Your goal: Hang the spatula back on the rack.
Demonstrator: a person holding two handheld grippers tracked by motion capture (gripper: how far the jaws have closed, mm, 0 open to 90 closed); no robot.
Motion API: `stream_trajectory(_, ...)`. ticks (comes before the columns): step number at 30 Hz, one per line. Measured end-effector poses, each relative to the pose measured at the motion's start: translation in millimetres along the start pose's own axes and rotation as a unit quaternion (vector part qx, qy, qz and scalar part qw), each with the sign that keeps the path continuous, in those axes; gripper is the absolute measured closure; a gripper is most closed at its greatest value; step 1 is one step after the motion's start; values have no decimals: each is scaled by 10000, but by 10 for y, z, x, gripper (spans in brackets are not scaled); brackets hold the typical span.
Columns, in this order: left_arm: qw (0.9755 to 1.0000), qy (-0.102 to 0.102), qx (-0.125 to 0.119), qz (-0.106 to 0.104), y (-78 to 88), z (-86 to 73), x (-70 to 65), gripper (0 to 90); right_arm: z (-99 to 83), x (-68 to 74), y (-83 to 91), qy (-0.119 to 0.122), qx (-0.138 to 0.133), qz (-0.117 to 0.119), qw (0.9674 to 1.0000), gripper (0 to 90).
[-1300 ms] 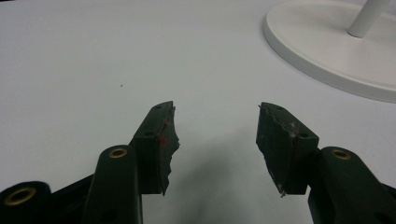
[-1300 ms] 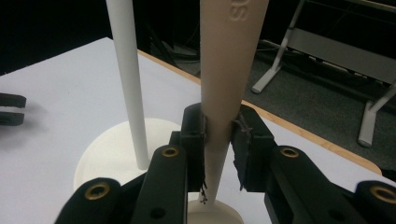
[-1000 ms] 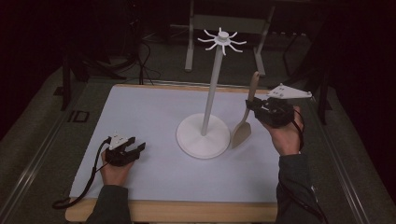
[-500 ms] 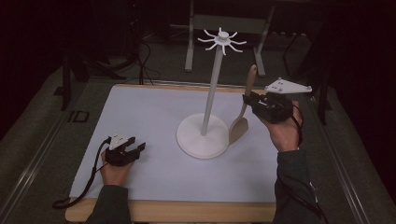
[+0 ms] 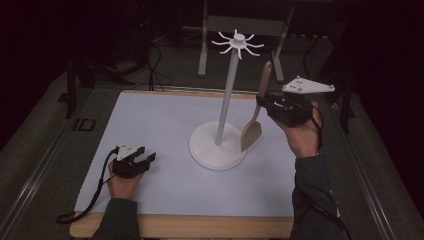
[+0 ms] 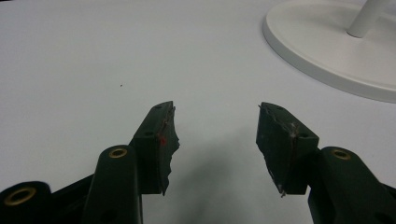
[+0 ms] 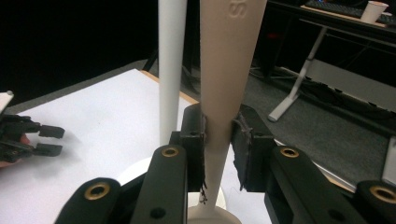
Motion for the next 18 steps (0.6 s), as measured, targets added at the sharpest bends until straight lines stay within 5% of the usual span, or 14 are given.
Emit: stream_trajectory(18, 10000, 12, -9, 6, 1, 0, 1, 470, 143, 55, 10, 57, -140, 66, 9999, 753)
Point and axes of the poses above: each handheld gripper's, and its own axes: y roughly backward along the jaws, z roughly out of its top, x roughly to its left, the point moved 7 cm from there along -y, roughly forward along the jaws, and after that the axes turned 5 degrees about z, right-handed, at the moved point
